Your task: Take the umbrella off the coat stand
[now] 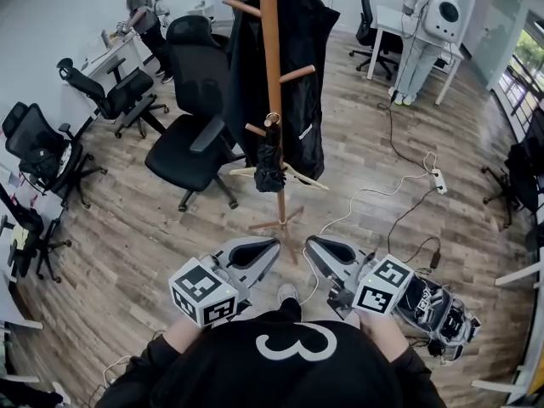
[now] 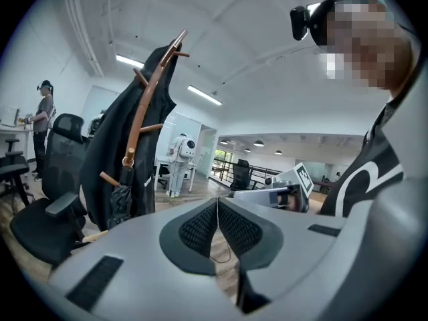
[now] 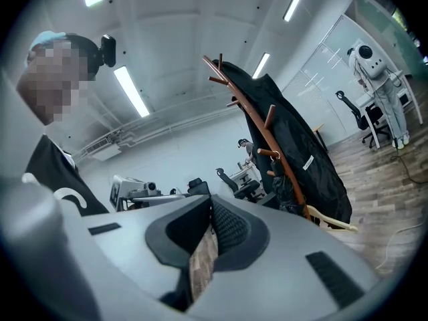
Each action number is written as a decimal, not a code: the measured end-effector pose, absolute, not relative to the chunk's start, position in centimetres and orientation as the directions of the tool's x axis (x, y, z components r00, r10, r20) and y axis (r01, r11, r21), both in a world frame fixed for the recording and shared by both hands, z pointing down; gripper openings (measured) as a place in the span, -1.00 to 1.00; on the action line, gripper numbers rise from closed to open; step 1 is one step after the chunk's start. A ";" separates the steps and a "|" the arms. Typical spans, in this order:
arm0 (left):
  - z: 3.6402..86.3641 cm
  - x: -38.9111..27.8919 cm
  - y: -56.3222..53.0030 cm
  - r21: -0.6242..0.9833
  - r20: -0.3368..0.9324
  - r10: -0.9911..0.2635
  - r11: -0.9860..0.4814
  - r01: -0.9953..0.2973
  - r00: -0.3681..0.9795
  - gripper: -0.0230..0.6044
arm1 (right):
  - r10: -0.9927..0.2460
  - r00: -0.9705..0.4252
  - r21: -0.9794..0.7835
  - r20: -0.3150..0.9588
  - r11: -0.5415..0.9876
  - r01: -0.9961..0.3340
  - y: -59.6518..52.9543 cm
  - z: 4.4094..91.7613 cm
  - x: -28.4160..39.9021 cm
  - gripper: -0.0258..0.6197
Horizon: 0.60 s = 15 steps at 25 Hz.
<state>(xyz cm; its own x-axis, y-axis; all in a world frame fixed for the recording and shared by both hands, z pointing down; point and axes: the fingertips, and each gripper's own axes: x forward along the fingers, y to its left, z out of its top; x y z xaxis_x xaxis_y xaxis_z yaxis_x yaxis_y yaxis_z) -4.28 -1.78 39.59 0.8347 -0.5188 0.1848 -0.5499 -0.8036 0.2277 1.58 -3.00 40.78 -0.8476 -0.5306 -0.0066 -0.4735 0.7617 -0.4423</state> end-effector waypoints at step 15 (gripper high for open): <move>40.5 -2.7 -11.7 0.221 0.211 -0.515 -0.803 -0.554 0.831 -0.87 | -0.547 -0.837 -0.468 0.009 0.738 -0.487 -12.4 42.1 2.9 -0.84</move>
